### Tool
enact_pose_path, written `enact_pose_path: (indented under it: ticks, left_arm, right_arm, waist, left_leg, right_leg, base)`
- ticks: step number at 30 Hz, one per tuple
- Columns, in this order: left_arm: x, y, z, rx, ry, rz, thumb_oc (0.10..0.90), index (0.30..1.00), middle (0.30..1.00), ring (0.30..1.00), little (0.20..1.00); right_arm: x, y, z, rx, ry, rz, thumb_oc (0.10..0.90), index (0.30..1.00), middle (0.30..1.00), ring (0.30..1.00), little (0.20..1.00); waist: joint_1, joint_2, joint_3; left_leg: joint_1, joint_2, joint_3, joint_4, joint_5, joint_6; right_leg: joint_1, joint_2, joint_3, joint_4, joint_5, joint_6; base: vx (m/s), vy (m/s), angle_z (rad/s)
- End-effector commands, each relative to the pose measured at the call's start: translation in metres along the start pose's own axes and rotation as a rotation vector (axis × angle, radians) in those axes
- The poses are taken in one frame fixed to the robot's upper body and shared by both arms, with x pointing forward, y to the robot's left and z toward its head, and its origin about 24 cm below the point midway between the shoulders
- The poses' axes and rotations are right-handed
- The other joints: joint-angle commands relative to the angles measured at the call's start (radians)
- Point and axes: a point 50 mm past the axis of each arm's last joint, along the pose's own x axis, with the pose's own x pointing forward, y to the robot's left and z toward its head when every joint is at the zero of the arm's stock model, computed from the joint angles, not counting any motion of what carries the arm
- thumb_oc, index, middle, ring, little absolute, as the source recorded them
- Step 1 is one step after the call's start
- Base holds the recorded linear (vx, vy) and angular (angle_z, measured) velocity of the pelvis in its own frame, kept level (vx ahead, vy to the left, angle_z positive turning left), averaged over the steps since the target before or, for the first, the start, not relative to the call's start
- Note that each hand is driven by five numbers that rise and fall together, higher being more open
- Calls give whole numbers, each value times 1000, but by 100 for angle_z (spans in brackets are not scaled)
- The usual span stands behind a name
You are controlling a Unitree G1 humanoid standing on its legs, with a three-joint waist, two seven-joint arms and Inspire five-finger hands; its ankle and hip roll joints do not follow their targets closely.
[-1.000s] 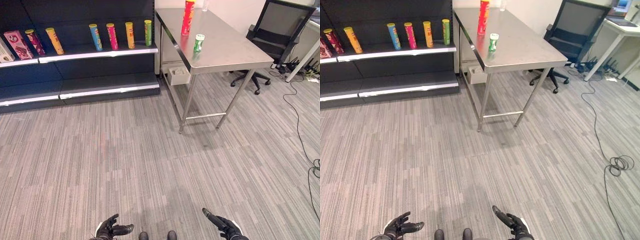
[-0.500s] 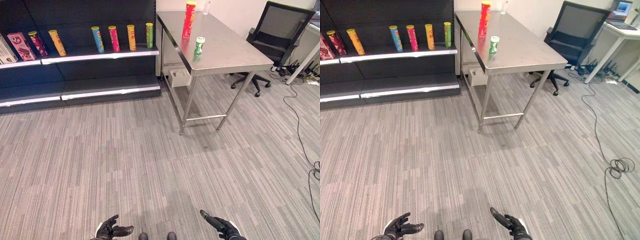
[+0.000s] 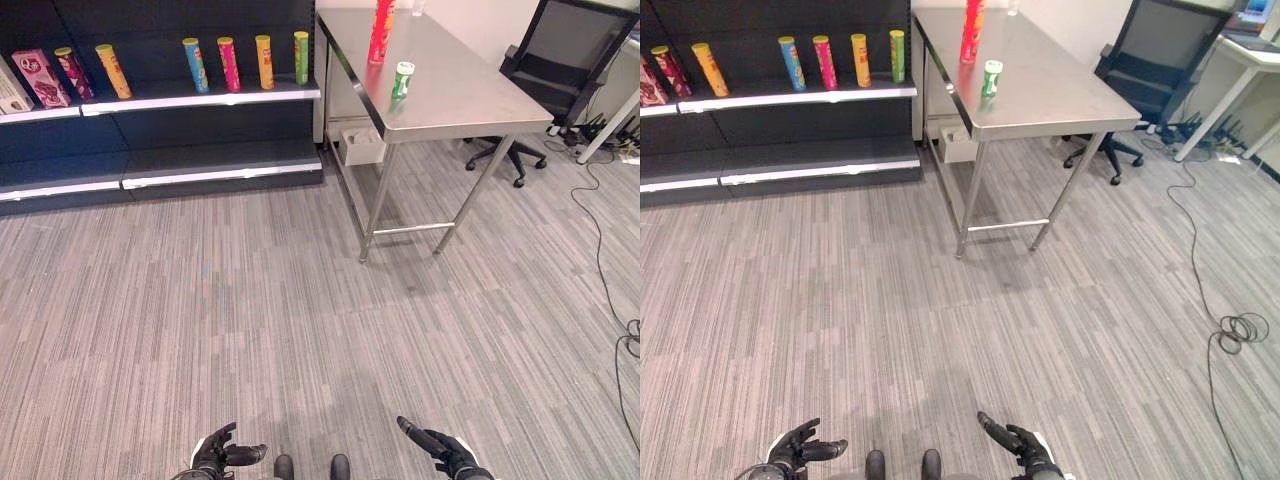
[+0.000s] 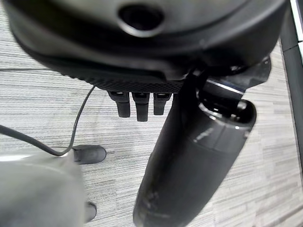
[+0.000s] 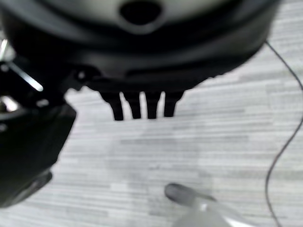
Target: Put the goods on the table back onto the shelves and tidy them up.
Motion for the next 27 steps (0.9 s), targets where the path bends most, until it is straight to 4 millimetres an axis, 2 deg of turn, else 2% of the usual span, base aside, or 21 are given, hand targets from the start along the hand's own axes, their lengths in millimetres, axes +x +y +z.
enact_pose_path:
  ticks: [1,2,4,5,6,7,8,10,11,12,13,15,16,18,19,20,22,23,24,25,27]
  left_arm:
    - [1,-4,18,-22,-87,-9,800,900,900,900,900]
    - [1,-4,16,-32,-82,-7,800,900,900,900,900]
    - [1,-5,13,-41,-71,-8,800,900,900,900,900]
    - [1,-6,11,-35,-65,-11,800,900,900,900,900]
    - [0,-6,11,-35,-65,-11,800,900,900,900,900]
    - [1,-7,13,-21,-75,-14,800,900,900,900,900]
    - [1,-6,13,-21,-75,-13,800,900,900,900,900]
    - [-1,-5,5,-8,-48,-16,800,900,900,900,900]
    - [-1,-4,2,-1,-34,-13,800,900,900,900,900]
    - [-1,0,1,6,-30,0,800,900,900,900,900]
    - [-1,6,2,19,-26,15,800,900,900,900,900]
    - [1,9,8,29,-43,24,800,900,900,900,900]
    - [4,15,24,35,-85,43,800,900,900,900,900]
    - [4,16,26,46,-87,47,800,900,900,900,900]
    - [5,14,29,58,-95,38,800,900,900,900,900]
    - [6,11,37,69,-117,25,800,900,900,900,900]
    - [7,8,40,93,-126,14,800,900,900,900,900]
    - [8,8,43,113,-132,9,800,900,900,900,900]
    - [9,8,44,134,-127,7,800,900,900,900,900]
    - [8,1,42,174,-131,-27,800,900,900,900,900]
    - [7,-6,38,190,-126,-59,800,900,900,900,900]
  right_arm:
    - [-1,-30,19,-49,-94,-74,800,900,900,900,900]
    - [-1,-29,16,-44,-84,-72,800,900,900,900,900]
    - [-1,-28,11,-43,-61,-72,800,900,900,900,900]
    - [-1,-28,10,-49,-56,-70,800,900,900,900,900]
    - [-1,-28,10,-49,-55,-69,800,900,900,900,900]
    - [0,-31,13,-56,-67,-86,800,900,900,900,900]
    - [0,-31,13,-56,-67,-85,800,900,900,900,900]
    - [-1,-33,9,-53,-52,-87,800,900,900,900,900]
    - [-1,-29,7,-63,-42,-77,800,900,900,900,900]
    - [-1,-28,6,-64,-37,-75,800,900,900,900,900]
    - [0,-24,7,-64,-36,-64,800,900,900,900,900]
    - [2,-24,10,-68,-37,-61,800,900,900,900,900]
    - [4,-25,24,-24,-81,-73,800,900,900,900,900]
    - [4,-25,28,-11,-94,-78,800,900,900,900,900]
    - [4,-28,29,-6,-99,-86,800,900,900,900,900]
    - [3,-31,29,1,-101,-96,800,900,900,900,900]
    - [4,-34,28,12,-89,-106,800,900,900,900,900]
    - [3,-37,22,26,-71,-115,800,900,900,900,900]
    - [2,-39,19,30,-61,-121,800,900,900,900,900]
    - [-1,-44,5,27,-23,-137,800,900,900,900,900]
    - [-4,-48,-9,48,17,-148,800,900,900,900,900]
  waist:
    - [-6,-5,35]
    - [-6,-8,36]
    - [6,-5,19]
    - [13,5,13]
    - [14,2,14]
    - [28,18,5]
    - [27,15,6]
    - [27,28,-22]
    - [27,38,-38]
    - [28,31,-46]
    - [34,14,-68]
    - [38,1,-76]
    - [6,12,-41]
    - [-5,31,-30]
    - [-34,63,-9]
    - [-64,72,0]
    - [-104,63,12]
    - [-128,49,6]
    - [-139,46,4]
    - [-151,40,-8]
    - [-172,44,-35]
  left_leg:
    - [-112,106,7,280,19,-30]
    - [-123,116,28,267,7,-23]
    - [-125,122,55,42,-26,-9]
    - [-128,126,49,-73,11,-13]
    - [-120,123,51,-83,15,-13]
    - [-161,128,47,-263,71,-31]
    - [-155,124,48,-270,74,-31]
    - [-155,124,98,-399,91,-35]
    - [-134,116,103,-387,153,-32]
    - [-128,106,107,-377,156,-25]
    - [-111,85,114,-352,124,2]
    - [-82,55,123,-331,75,36]
    - [38,1,126,-339,-6,101]
    - [68,6,130,-351,-22,111]
    - [127,15,122,-365,-45,112]
    - [170,10,125,-369,-76,104]
    - [241,-10,113,-389,-111,89]
    - [276,-26,110,-395,-139,78]
    - [298,-27,112,-394,-156,72]
    - [331,-31,122,-376,-200,66]
    - [360,-11,121,-326,-241,45]
  right_leg:
    - [82,-25,-36,2,-125,108]
    - [93,-23,-41,-6,-130,109]
    - [112,-22,-41,-31,-145,123]
    - [115,-15,-37,-31,-158,128]
    - [118,-18,-37,-31,-159,129]
    - [141,-6,-30,-31,-202,134]
    - [144,-10,-31,-31,-204,135]
    - [179,-5,-3,-31,-237,146]
    - [195,-14,16,-31,-244,150]
    - [203,-35,24,-31,-244,158]
    - [190,-83,40,32,-230,186]
    - [134,-124,59,179,-169,226]
    - [-51,-180,73,551,82,242]
    - [-111,-179,70,622,103,235]
    - [-208,-164,26,641,18,207]
    - [-258,-154,-37,482,-39,205]
    - [-276,-121,-76,245,-22,225]
    - [-295,-99,-93,81,10,255]
    - [-305,-93,-120,24,27,266]
    - [-285,-92,-192,-27,34,261]
    - [-247,-86,-183,-18,69,237]
  base:
    - [53,-102,27]
    - [252,-34,24]
    - [365,65,12]
    - [224,77,5]
    - [404,116,6]
    - [295,67,0]
    - [547,142,7]
    - [566,213,8]
    - [592,292,-30]
    - [715,357,-71]
    - [546,274,-112]
    - [597,354,-112]
    - [523,377,-79]
    - [398,301,9]
    - [593,243,49]
    - [646,148,3]
    - [579,-19,-21]
    - [593,-49,74]
    - [755,-98,134]
    - [737,-122,188]
    - [662,-184,43]
